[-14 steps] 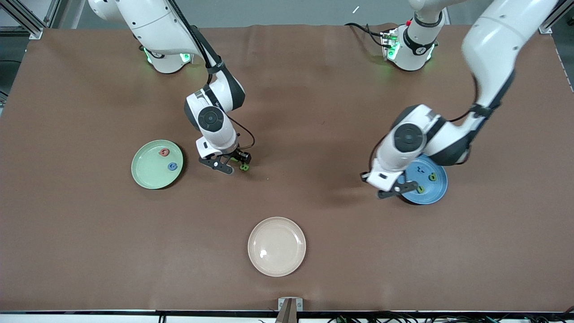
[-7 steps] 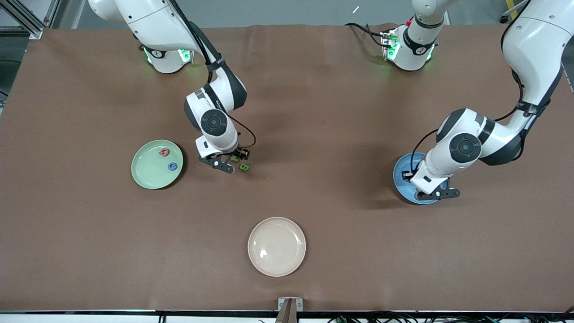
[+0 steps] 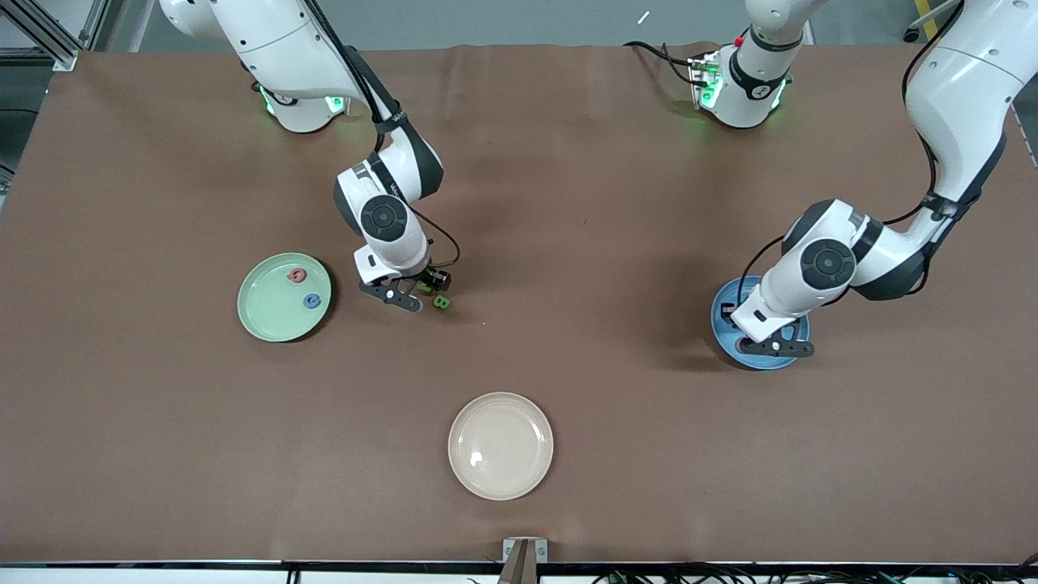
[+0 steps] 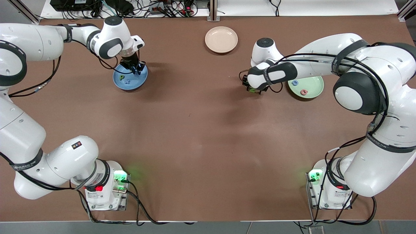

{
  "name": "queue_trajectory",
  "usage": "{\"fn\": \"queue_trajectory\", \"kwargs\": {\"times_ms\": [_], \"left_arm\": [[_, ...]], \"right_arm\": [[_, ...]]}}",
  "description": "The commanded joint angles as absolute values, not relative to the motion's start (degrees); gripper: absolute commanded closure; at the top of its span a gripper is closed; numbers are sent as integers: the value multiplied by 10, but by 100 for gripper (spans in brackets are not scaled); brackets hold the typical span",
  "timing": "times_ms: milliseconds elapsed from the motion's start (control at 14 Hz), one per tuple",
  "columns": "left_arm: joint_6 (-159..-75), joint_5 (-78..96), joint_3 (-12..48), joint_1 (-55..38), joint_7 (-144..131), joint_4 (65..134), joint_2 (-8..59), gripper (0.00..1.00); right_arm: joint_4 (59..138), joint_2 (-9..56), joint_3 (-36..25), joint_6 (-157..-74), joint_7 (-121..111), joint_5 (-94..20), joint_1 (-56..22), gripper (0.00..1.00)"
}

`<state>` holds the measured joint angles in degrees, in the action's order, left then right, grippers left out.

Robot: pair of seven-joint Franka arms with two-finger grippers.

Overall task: Sort upper and lower case letters into plates
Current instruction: 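Grasp the m with the left gripper while the right gripper grasps the Z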

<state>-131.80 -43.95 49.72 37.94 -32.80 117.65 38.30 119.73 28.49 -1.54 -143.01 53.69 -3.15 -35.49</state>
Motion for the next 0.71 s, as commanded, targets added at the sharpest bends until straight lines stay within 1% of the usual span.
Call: {"fn": "queue_trajectory", "kwargs": {"times_ms": [0,71,143,214,357,429,500,571,643], "left_arm": [[-1331,-457,501,390,-324,1194,381,90],[-1331,-461,501,391,-324,1196,382,89],[-1332,-465,501,394,-324,1199,385,87],[-1332,-470,501,396,-324,1200,386,87],[-1334,-471,501,398,-325,1201,387,84],[-1334,-471,501,398,-326,1201,387,77],[-1334,-471,501,399,-327,1201,386,56],[-1334,-471,501,400,-329,1200,383,25],[-1333,-471,502,405,-326,1199,381,4]], "right_arm": [[1208,282,-17,-1439,540,-28,-357,52],[1208,281,-17,-1439,537,-28,-356,70],[1208,281,-16,-1439,538,-28,-352,92],[1208,280,-17,-1438,538,-28,-351,100],[1208,276,-17,-1432,534,-28,-341,100],[1208,270,-17,-1424,513,-28,-332,100],[1208,252,-17,-1401,478,-28,-317,100],[1208,234,-17,-1377,437,-28,-290,100],[1209,215,-17,-1352,398,-28,-270,100]]}}
